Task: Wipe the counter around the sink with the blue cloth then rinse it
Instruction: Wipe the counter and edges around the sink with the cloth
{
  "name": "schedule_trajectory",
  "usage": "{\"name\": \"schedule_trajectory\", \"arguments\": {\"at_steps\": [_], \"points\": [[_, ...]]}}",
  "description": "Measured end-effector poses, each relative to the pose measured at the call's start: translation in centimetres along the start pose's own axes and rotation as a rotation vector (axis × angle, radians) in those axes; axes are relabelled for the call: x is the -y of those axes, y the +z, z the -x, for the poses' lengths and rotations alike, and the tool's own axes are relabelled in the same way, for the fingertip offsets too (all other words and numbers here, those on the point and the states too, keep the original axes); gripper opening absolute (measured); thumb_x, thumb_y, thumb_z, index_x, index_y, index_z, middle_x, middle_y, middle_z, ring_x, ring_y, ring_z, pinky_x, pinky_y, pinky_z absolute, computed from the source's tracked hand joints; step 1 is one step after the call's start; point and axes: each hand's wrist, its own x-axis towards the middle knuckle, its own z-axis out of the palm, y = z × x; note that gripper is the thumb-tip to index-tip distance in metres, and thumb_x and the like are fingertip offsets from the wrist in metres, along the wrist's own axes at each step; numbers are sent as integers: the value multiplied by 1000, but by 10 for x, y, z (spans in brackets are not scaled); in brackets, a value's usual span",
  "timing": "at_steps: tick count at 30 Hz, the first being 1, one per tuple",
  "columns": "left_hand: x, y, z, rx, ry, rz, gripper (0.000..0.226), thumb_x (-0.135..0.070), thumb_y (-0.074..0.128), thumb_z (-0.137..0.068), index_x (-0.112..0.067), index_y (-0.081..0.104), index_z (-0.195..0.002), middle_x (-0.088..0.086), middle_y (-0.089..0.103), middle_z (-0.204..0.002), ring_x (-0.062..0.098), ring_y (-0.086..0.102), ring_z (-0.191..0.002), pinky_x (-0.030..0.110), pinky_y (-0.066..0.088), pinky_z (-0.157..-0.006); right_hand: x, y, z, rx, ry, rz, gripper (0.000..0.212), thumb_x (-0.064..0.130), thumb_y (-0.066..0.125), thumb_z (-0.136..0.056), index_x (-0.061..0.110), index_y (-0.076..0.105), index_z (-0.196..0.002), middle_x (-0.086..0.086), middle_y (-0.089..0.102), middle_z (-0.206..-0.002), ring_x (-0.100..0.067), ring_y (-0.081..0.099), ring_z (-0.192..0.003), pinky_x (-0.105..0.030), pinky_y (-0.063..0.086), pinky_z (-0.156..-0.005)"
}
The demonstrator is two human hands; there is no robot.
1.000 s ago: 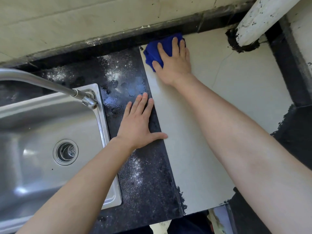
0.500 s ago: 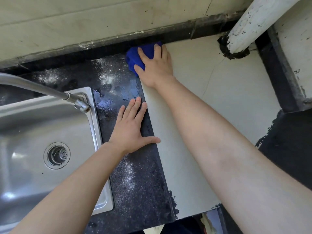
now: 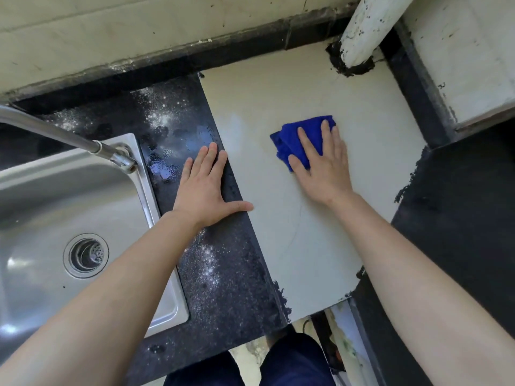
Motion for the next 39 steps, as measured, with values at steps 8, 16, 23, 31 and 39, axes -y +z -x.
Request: {"name": "schedule_trajectory", "arguments": {"at_steps": [8,16,23,31,39], "points": [[-11,2,7,-57,12,-36,120,-78,65,-72,-14,13,-159,4,-4,-169,21,-8,-155,46,-6,-125,-36,55,182,117,-216,101,66,58,34,-102,38,9,-160,-9,-11,-168,-27,-16,-154,-50,1,-125],[-14,8,7,61,55,-25,148,-85,69,-53,-10,0,-160,5,-10,-168,21,-10,-155,47,0,-125,-54,4,61,42,-23,70,67,63,30,-101,39,7,-159,-10,-14,-168,-30,-15,-154,-48,-6,-125],[-15,8,6,41,40,27,151,-85,70,-47,-12,1,-160,1,-9,-168,18,-9,-155,44,-2,-126,33,-19,-81,17,-33,84,67,61,20,-102,35,0,-160,-16,-16,-166,-36,-17,-153,-51,-8,-124],[-15,8,8,38,34,26,150,-85,70,-48,-10,4,-160,2,-7,-168,17,-10,-155,42,-3,-126,49,2,-36,43,-391,127,65,59,27,-102,34,12,-161,-14,-5,-168,-34,-10,-154,-47,-4,-125],[-13,10,8,26,44,52,151,-92,58,-44,-11,5,-160,1,-7,-168,16,-11,-154,41,-6,-124,50,-8,-48,45,-378,187,64,61,25,-102,38,11,-160,-13,-4,-168,-31,-8,-155,-44,-5,-125]]}}
